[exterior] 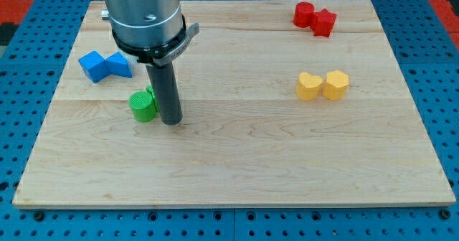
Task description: Separate the blue triangle from the blue cube
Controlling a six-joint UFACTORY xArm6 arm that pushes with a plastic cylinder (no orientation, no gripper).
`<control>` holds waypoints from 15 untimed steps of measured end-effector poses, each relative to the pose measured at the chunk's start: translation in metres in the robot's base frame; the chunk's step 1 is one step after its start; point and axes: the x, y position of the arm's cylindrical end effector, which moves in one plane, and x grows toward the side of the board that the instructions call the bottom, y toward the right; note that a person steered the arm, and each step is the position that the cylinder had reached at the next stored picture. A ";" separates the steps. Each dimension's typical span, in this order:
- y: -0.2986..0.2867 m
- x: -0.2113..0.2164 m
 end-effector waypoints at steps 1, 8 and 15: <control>-0.022 0.000; -0.131 -0.024; -0.070 -0.116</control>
